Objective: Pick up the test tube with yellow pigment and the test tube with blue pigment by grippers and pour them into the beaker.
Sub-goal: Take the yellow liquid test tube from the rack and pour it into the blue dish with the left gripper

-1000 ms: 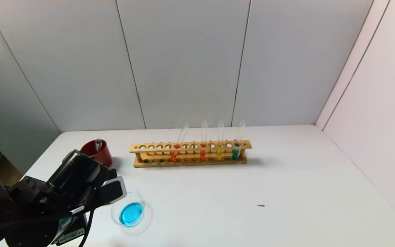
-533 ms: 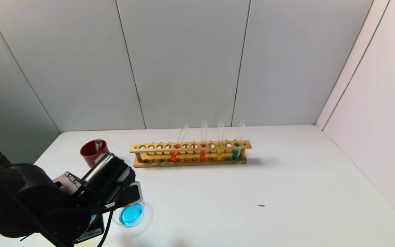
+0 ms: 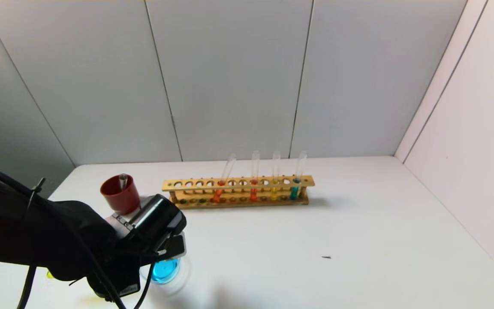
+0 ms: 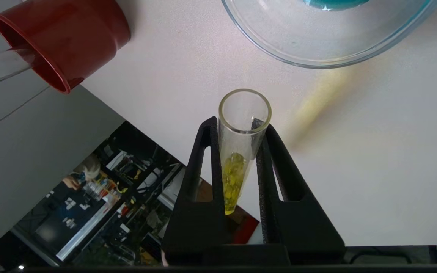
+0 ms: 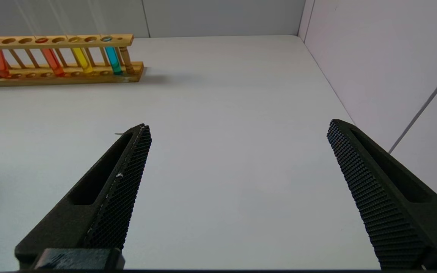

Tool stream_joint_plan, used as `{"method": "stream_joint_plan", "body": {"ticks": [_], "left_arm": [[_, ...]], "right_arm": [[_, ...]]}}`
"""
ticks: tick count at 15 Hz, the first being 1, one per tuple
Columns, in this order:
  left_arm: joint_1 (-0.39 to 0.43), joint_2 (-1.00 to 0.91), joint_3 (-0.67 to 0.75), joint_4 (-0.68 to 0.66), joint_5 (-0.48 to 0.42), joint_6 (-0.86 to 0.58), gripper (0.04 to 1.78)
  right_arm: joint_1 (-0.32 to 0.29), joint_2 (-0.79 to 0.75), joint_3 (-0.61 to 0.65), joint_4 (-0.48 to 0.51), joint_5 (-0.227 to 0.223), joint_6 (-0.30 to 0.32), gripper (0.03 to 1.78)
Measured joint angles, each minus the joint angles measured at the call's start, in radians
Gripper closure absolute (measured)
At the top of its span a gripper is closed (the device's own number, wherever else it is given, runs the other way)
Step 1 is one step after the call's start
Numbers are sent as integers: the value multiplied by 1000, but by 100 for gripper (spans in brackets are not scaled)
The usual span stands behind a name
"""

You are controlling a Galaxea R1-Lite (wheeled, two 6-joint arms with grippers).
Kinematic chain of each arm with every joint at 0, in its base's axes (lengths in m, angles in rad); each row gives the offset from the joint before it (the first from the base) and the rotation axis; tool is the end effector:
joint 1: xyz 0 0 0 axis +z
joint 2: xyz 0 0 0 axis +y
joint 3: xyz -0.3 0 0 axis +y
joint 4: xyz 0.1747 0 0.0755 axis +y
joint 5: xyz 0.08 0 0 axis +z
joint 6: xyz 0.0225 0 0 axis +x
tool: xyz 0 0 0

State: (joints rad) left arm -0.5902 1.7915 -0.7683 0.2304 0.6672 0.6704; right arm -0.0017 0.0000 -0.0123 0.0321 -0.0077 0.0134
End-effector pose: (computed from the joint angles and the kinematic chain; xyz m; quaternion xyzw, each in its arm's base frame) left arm 0.2167 -0.1284 0.0901 0.5920 0.4583 -0.1266 0.6508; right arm -0.0238 -0.0001 0.0756 0.0067 0.0099 -0.0048 0.9999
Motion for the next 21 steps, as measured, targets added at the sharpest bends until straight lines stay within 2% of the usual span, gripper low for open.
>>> {"method": "stream_joint_plan", "body": {"ticks": [6,21], "left_arm": [[-9,48,-49,120,5,2,152],[-26,175,-274,378,21,1,152]], "right_arm": [[0,0,0,0,0,0,11],[0,0,0,0,0,0,11]]}}
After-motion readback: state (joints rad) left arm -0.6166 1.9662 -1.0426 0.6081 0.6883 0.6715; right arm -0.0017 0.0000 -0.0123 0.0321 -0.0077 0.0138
